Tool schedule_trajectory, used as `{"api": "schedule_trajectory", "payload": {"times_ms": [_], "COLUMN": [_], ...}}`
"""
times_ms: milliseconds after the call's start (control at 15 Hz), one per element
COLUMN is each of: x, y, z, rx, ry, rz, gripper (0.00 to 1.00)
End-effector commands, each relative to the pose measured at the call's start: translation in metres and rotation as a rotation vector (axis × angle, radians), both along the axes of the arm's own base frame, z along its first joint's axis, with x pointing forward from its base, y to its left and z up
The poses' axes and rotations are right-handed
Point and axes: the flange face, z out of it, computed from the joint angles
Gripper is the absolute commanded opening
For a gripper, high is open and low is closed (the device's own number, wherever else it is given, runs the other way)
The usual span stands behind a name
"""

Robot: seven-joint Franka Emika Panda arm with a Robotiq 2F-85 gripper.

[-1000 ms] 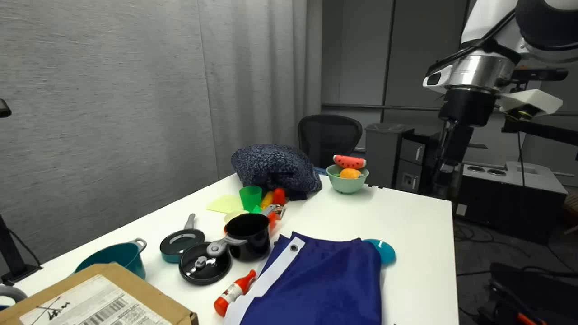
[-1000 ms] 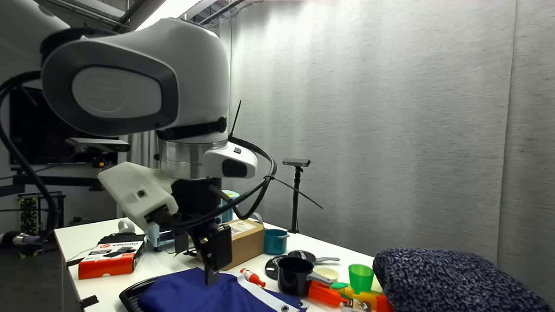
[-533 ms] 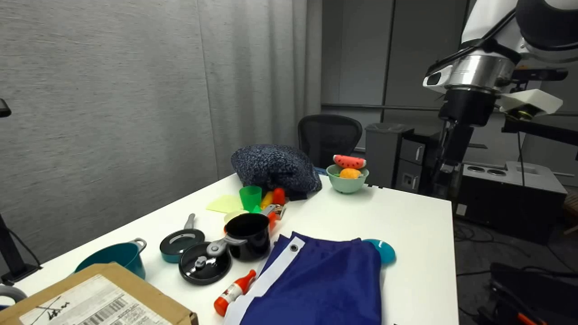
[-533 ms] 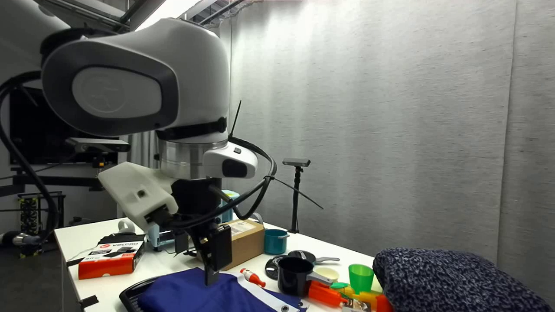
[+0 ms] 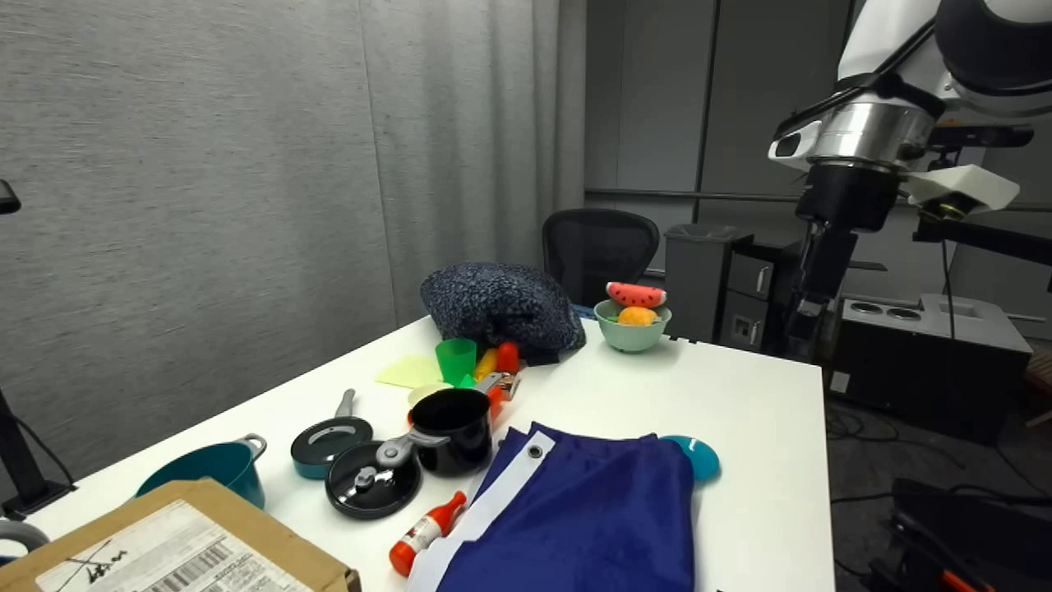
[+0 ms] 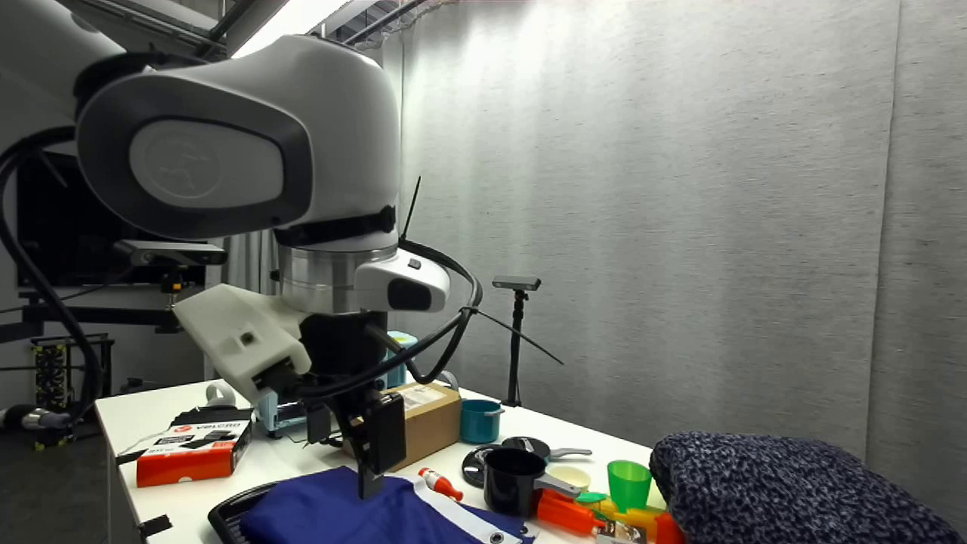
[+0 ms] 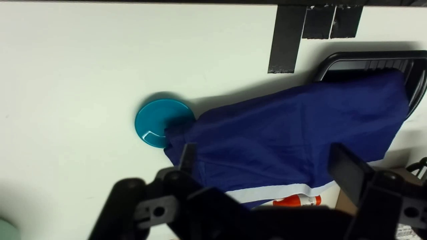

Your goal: Fold the blue cloth in half

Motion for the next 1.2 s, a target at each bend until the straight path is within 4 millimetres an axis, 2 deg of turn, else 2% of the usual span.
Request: {"api": "schedule_trajectory", "payload": {"times_ms": [0,333,733,800,933,1133], "x": [0.019,0.063,0.133,0.107,0.124,0.131], "y": [-0.011,-0.017,0.006,0.004,0.008,0.008], "z": [-0.002,-0.020,-0.052,-0.044,-0.054,-0.058], "rx": [-0.053,-0.164,-0.212,-0.199,-0.207,-0.209], "ry": [-0.002,0.071,0.148,0.133,0.153,0.159], "rz": [-0.057,-0.034,0.000,0.008,0.012,0.013], "gripper": [1.00,1.00,1.00,1.00,1.00,1.00]}}
